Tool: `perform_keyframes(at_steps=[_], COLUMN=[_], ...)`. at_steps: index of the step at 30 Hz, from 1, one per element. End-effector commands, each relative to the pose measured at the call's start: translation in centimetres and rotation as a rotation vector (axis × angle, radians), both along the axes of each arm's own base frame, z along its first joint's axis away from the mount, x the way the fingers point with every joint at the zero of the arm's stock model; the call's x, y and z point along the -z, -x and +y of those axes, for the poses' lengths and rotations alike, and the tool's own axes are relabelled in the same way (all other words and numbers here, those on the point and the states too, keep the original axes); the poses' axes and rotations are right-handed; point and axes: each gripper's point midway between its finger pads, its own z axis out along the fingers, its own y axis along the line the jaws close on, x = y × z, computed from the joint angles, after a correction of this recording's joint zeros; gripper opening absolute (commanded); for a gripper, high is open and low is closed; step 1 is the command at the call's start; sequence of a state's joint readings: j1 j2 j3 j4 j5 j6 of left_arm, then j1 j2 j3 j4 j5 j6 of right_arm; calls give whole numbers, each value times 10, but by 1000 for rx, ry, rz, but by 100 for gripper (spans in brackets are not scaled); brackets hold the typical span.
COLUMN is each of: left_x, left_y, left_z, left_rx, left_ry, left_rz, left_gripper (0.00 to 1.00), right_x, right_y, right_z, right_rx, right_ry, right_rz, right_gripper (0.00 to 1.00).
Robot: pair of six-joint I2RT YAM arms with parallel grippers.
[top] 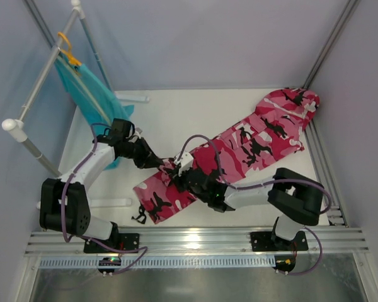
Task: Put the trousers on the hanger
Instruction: Fold the trousers
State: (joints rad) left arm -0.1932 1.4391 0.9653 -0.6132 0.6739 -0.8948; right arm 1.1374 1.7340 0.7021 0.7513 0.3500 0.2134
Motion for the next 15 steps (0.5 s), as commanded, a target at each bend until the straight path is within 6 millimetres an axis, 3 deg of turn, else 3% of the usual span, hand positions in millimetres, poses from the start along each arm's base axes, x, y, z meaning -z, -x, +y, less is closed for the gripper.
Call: perform_keyframes(at_steps=[1,5,7,8,11,13,15], left_x=[-9,2,-1,-3,-10,-13,-13], left_y=[-15,-22,-24,-25,-32,-35,-36], left_z=[23,57,69,74,92,98,100], left_rx=[10,-8,-13,-10,-25,-33,-27], left_ry=[-141,-370,-447,-480,-583,-621,-633], left_rz=[-105,-125,-135,-147,-176,-184,-188], left_gripper=[7,26,34,36,42,44,45], right_x=[-35,-42,-42,-32,-48,-36,-35], right_y=[27,59,73,81,100,101,109], right_z=[-4,-11,-4,-11,11,17,32], right_rx=[-96,-175,-236,-247,-328,-329,-373], right_ry=[25,164,197,261,279,323,315], right_rz=[31,169,218,260,297,328,350], right_gripper=[4,4,4,4,4,4,4])
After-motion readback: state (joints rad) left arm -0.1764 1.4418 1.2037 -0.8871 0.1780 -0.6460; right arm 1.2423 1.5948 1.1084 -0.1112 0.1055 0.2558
